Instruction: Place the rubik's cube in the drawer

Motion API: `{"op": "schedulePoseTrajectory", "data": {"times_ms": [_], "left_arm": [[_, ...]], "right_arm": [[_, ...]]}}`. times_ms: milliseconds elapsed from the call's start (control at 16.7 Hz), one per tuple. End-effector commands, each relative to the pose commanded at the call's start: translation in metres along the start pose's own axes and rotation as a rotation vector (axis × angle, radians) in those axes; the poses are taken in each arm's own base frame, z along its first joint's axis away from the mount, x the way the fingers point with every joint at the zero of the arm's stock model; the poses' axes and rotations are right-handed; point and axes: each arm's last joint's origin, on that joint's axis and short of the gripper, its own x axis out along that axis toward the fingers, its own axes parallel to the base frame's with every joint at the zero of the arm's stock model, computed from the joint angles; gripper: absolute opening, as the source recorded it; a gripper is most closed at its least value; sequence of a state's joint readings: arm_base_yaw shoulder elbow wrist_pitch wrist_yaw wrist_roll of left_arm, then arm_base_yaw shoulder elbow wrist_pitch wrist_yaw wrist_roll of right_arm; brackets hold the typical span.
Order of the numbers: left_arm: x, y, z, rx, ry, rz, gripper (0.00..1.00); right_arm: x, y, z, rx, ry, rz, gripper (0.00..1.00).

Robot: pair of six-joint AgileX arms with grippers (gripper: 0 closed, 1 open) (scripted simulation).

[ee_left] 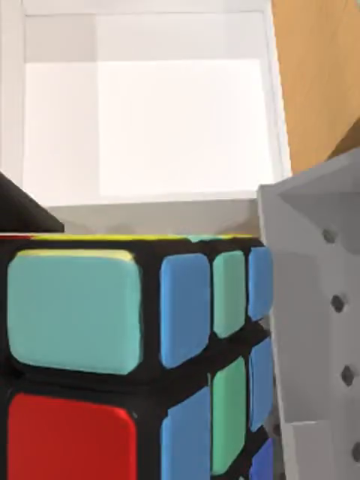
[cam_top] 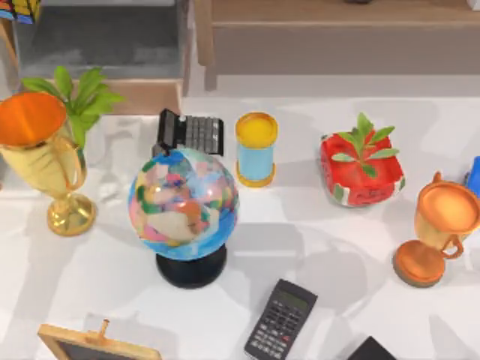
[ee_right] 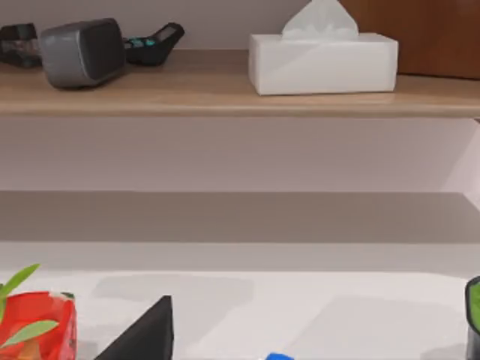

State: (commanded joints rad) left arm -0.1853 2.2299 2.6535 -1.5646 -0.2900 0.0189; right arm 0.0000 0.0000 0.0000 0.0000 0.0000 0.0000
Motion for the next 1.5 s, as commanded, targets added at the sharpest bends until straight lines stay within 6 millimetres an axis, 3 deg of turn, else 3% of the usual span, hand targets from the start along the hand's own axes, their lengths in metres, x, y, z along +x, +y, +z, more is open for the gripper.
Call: {"op": "schedulePoseTrajectory", "data": {"times_ms": [180,360,540,660,1020,1500], "left_arm": [[0.073,0.080,-0.007,-0.057,0.184,-0.025,0.00],[0.147,0.143,-0.030,-0.105,0.313,-0.102,0.00],[0.209,0.173,-0.055,-0.116,0.393,-0.201,0.00],[0.232,0.178,-0.066,-0.109,0.429,-0.252,0.00],[0.238,0.179,-0.069,-0.107,0.440,-0.266,0.00],[0.238,0.179,-0.069,-0.107,0.440,-0.266,0.60]], "right_arm": [[0.000,0.000,0.000,0.000,0.000,0.000,1.00],[0.000,0.000,0.000,0.000,0.000,0.000,1.00],[0.000,0.000,0.000,0.000,0.000,0.000,1.00],[0.000,0.000,0.000,0.000,0.000,0.000,1.00],[0.000,0.000,0.000,0.000,0.000,0.000,1.00],[0.000,0.000,0.000,0.000,0.000,0.000,1.00]]}}
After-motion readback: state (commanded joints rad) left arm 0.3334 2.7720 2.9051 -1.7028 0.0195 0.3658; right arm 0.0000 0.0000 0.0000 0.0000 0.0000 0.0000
